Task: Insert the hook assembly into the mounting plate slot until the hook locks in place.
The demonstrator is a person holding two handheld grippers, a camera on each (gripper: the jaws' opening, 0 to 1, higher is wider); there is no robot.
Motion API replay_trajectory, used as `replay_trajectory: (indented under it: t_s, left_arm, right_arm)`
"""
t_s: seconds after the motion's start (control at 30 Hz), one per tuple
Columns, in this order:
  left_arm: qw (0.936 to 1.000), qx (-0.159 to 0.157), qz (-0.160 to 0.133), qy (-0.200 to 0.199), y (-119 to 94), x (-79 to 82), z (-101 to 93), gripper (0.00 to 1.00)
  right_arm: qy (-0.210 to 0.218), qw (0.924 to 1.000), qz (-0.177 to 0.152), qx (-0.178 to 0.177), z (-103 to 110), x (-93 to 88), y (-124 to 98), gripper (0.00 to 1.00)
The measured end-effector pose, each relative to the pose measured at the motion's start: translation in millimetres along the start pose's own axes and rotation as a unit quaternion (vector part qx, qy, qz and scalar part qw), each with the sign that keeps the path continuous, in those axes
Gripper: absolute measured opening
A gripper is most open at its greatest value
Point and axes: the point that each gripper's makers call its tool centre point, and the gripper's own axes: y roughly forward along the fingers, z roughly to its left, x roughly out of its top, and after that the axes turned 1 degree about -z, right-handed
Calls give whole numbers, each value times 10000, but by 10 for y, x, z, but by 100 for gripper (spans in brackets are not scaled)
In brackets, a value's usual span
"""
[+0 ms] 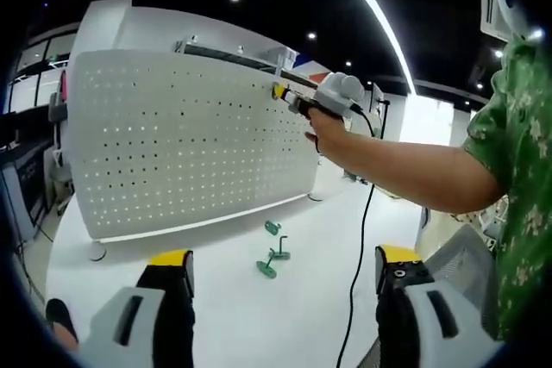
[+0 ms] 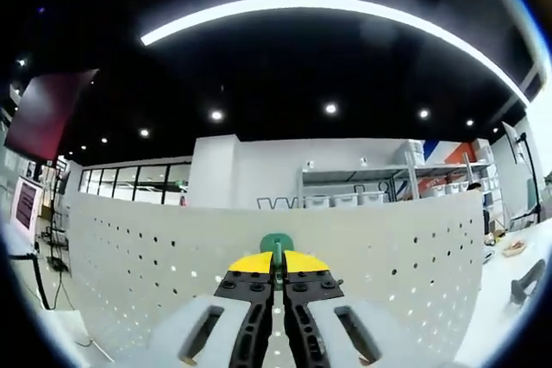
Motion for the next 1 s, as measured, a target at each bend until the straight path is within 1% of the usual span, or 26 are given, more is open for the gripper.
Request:
replay_trajectory:
  t_s: [0.43,0.5,0.53,0.6,0.67,0.7,0.9,1.0]
  left_arm:
    - [10000,-25,-2,8,28,10,1,89]
    - [9999,-28,-135,4,19,55,3,90]
    - [9999,-31,-114,4,12,55,4,90]
    - [9997,-77,-235,22,12,100,-10,90]
    - [9996,-97,-274,30,7,120,-21,90]
    - [9992,-129,-371,50,4,154,-34,89]
    - [9970,-277,-706,163,-12,284,-88,89]
    - [9961,-328,-799,196,-15,327,-112,89]
  right_arm:
    - [16,10000,9,7,17,-36,2,1]
    - [6,10000,23,6,19,-41,3,1]
    - [1,10000,26,8,21,-42,4,1]
    - [8,10000,38,-7,14,-49,10,1]
    - [19,10000,37,-20,5,-47,16,1]
    - [11,10000,40,-19,5,-49,17,1]
    - [21,10000,54,-19,5,-62,20,1]
    - [14,10000,61,-19,5,-72,26,1]
